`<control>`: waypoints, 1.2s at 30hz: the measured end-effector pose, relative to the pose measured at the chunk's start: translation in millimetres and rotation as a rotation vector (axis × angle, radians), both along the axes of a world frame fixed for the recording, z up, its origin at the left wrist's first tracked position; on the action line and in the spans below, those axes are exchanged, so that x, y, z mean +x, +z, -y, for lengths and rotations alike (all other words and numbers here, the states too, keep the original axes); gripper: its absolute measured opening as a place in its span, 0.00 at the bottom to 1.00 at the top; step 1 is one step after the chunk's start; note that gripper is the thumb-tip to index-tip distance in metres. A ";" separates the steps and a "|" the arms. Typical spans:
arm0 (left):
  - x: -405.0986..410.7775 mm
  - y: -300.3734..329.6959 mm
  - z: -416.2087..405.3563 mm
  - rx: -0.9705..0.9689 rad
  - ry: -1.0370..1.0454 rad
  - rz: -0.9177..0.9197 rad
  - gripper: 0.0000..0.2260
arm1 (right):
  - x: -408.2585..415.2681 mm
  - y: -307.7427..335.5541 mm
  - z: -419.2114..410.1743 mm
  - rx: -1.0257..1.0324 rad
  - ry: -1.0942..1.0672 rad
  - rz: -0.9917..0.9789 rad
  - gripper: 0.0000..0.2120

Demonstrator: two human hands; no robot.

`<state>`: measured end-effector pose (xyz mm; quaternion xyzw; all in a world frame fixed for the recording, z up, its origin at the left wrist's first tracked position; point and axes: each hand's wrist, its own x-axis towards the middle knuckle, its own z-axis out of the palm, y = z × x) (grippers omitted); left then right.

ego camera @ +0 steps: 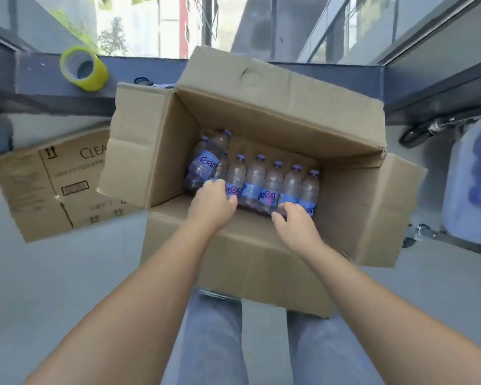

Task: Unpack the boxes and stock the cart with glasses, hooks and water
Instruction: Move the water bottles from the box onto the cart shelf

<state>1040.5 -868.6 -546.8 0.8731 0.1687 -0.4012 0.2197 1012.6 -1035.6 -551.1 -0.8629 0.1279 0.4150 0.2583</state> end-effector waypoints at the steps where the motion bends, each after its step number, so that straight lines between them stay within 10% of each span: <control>1: 5.1 -10.1 -14.8 0.023 -0.025 0.002 0.19 | 3.4 -10.0 -11.9 0.004 -0.057 -0.027 0.15; 16: 55.5 -230.8 -45.7 0.253 -0.322 0.031 0.34 | 55.7 -233.1 -91.7 0.050 -0.257 -0.156 0.14; 36: 70.4 -299.9 -62.8 0.162 0.125 0.097 0.39 | 101.9 -345.5 -110.1 -0.166 -0.285 -0.102 0.39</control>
